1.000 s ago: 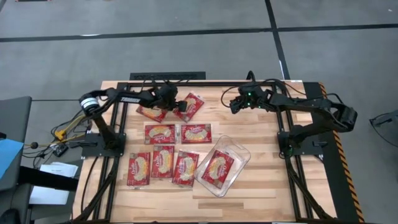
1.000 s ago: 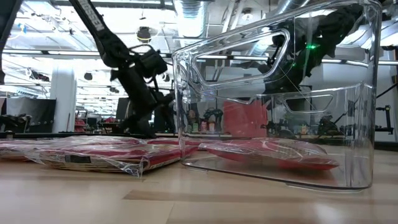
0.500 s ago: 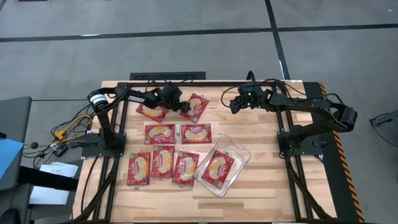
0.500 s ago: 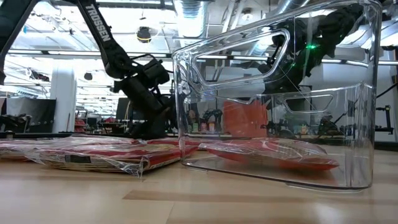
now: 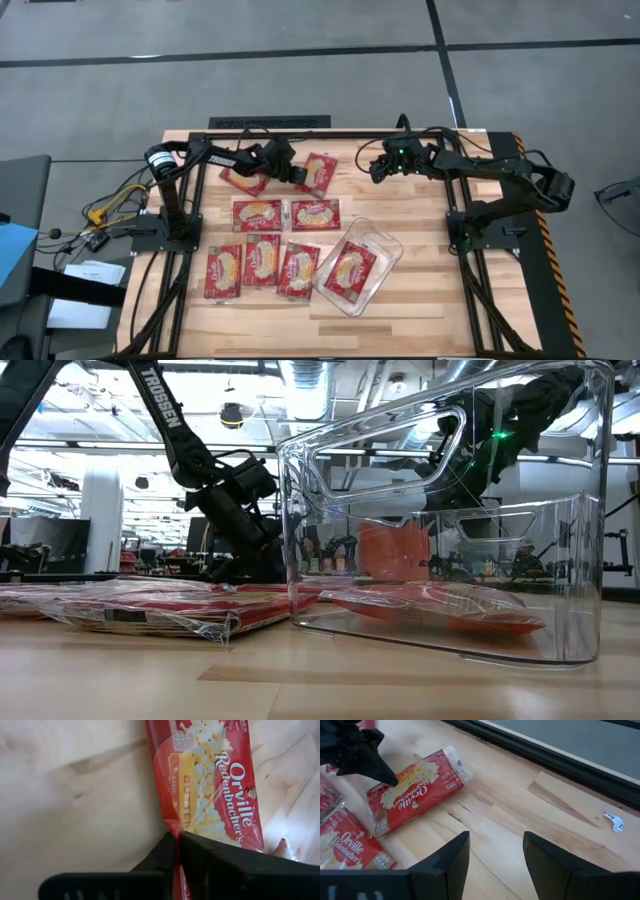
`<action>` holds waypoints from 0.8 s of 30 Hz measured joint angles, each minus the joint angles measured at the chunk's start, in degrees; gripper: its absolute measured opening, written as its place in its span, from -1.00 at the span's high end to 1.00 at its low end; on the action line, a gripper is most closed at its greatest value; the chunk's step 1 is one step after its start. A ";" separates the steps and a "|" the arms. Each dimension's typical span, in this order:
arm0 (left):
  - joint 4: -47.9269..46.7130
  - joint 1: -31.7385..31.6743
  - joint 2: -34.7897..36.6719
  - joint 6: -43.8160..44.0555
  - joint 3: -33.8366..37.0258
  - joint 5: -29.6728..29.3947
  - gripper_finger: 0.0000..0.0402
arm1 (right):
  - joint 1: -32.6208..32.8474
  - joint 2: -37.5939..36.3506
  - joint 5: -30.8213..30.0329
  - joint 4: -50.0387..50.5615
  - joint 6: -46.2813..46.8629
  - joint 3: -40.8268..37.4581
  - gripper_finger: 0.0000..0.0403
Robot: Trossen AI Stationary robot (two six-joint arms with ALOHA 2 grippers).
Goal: Sort popcorn bags into baskets
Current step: Put the red popcorn packet into the transparent bin
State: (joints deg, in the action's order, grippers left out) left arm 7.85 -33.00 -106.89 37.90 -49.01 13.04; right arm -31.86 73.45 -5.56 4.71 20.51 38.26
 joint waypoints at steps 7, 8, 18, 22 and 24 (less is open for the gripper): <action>0.43 0.55 2.96 4.76 0.28 4.32 1.00 | -0.25 -2.22 1.16 -0.05 -0.15 0.00 -0.03; 0.29 0.78 4.03 5.26 0.33 4.31 1.00 | -0.48 -3.06 1.17 0.05 -0.36 0.00 -0.02; 1.95 2.97 17.04 9.01 0.15 0.85 1.00 | -3.21 -11.34 1.14 0.17 -1.07 0.02 0.12; 1.83 4.76 21.81 10.79 0.15 -0.82 1.00 | -3.17 -13.26 1.15 1.20 -1.07 0.04 0.17; 1.77 5.84 24.19 11.97 0.15 -1.27 1.00 | -3.17 -13.81 1.16 1.89 -1.07 0.04 0.19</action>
State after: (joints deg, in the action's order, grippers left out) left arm 9.62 -27.16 -82.70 49.88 -48.86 11.76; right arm -35.03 59.64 -4.40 6.60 19.44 38.30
